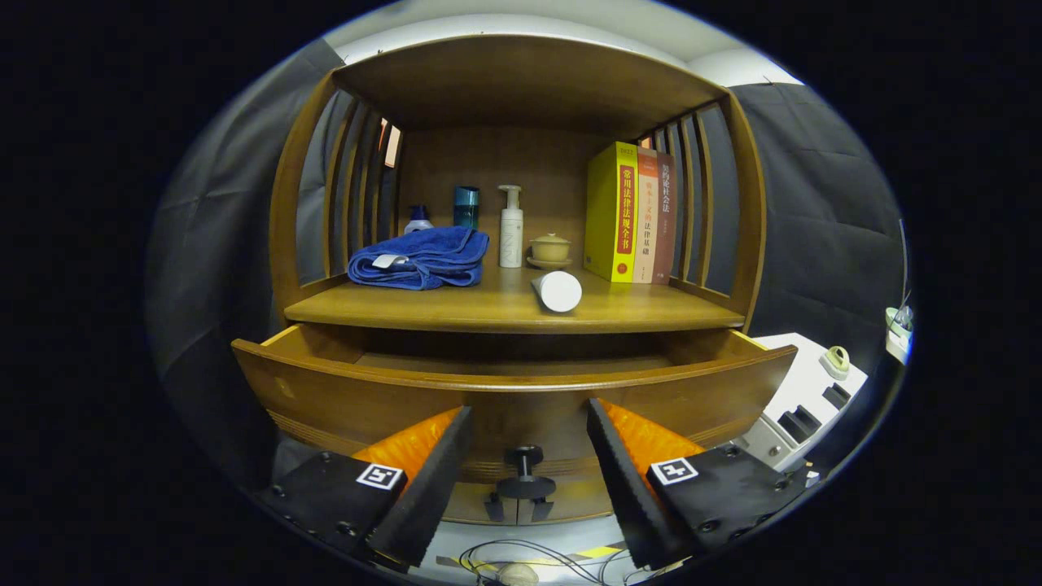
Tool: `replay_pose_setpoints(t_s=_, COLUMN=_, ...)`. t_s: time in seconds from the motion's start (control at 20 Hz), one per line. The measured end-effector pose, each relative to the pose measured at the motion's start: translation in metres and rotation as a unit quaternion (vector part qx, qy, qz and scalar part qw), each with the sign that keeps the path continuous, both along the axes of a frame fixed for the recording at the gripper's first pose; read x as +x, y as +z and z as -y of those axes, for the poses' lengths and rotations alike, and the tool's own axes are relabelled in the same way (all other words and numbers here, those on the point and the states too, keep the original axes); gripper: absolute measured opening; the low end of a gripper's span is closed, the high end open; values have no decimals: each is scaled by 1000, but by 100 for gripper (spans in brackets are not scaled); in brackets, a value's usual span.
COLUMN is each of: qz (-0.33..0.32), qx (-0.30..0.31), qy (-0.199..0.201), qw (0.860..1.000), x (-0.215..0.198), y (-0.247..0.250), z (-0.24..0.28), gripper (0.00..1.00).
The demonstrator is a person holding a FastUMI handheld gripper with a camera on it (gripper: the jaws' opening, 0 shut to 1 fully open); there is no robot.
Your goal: Pull open the drawer, take out the items inside it, and place them on the countertop above the cabinet.
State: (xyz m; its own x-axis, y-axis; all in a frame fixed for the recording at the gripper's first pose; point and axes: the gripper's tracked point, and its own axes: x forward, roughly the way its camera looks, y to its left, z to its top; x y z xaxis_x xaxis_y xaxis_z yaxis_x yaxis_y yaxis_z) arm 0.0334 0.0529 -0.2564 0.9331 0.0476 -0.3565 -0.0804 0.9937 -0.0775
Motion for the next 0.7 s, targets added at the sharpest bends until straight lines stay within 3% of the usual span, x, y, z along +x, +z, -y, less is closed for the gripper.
replay_pose_setpoints(t_s=0.7, qz=-26, qx=-12, qy=-6, qw=1000, x=60, y=-32, z=-14, gripper=95)
